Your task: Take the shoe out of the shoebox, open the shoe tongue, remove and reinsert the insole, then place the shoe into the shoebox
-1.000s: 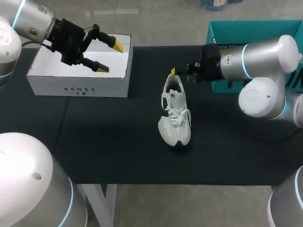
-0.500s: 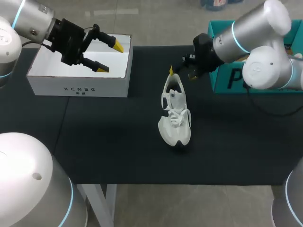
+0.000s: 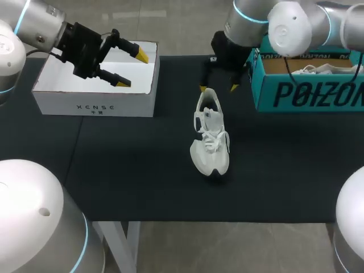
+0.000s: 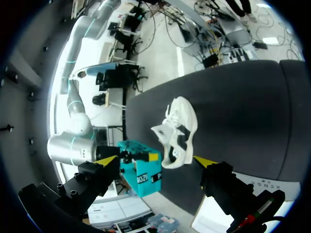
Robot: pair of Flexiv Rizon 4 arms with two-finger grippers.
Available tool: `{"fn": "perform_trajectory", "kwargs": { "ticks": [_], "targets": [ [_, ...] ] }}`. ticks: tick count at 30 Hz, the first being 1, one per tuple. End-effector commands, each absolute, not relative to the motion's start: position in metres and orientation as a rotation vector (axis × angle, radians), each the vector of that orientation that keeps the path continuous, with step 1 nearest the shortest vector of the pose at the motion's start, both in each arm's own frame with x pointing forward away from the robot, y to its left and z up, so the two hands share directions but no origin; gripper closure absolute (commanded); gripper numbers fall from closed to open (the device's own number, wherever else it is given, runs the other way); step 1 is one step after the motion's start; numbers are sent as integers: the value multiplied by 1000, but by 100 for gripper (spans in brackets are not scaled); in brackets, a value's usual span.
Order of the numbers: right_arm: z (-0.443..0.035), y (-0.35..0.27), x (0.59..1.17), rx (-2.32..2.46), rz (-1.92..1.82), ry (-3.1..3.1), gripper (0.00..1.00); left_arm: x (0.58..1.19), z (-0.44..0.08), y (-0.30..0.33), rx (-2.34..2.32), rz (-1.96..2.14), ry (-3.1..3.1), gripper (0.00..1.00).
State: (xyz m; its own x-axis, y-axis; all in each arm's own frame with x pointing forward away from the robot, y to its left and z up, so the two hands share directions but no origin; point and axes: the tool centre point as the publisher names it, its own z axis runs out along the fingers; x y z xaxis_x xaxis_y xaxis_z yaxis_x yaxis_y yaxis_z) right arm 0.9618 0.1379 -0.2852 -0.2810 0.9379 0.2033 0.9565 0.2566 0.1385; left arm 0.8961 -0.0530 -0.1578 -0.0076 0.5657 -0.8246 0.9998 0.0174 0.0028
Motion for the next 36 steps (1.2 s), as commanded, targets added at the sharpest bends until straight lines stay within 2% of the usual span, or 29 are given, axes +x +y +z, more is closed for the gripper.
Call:
{"fn": "perform_trajectory", "kwargs": {
  "ticks": [1,2,5,10,14,25,36],
  "targets": [
    [-285,154,969,-2007,624,-2574,97,896,-157,-53,1623,-847,1649,0],
    [-286,156,970,-2020,630,-2578,100,896,-157,-53,1623,-847,1649,0],
    [-292,159,971,-2074,758,-2601,100,896,-157,-53,1623,-847,1649,0],
    [-304,155,968,-2183,701,-2543,100,896,-157,-53,1623,-847,1649,0],
    [-311,146,965,-2309,474,-2435,100,896,-157,-53,1623,-847,1649,0],
    [-314,141,970,-2379,218,-2329,100,896,-157,-53,1623,-847,1649,0],
    [-312,141,972,-2362,375,-2347,100,896,-157,-53,1623,-847,1649,0]
  ]
}}
